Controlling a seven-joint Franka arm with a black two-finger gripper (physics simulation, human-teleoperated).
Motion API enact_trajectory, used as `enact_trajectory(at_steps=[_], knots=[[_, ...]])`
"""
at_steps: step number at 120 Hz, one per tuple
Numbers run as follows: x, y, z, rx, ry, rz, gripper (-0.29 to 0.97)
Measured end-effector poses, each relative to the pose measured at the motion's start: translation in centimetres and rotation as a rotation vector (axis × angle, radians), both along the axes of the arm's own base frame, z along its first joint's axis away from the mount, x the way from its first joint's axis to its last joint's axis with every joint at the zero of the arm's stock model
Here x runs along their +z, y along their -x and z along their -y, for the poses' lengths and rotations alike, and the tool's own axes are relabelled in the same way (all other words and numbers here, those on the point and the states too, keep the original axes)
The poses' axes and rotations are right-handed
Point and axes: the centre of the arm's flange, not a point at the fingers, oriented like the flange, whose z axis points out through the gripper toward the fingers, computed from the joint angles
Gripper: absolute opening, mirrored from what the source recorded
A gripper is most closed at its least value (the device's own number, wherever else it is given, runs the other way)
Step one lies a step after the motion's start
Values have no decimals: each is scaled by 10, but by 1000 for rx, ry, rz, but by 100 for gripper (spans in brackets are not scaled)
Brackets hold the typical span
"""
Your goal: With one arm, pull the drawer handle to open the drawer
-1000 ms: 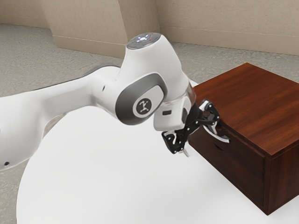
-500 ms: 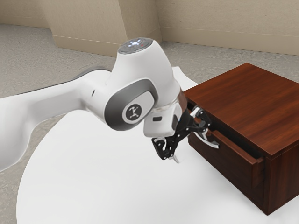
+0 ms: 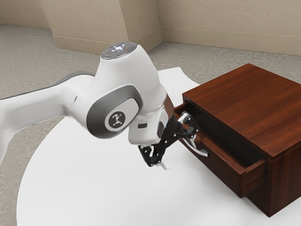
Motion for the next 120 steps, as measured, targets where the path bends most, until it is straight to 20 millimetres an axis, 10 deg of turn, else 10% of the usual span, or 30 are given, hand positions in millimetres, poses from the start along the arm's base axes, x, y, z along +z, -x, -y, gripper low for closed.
enact_trajectory(at_steps=[120], knots=[[16,72,-27,27,-10,56,67]])
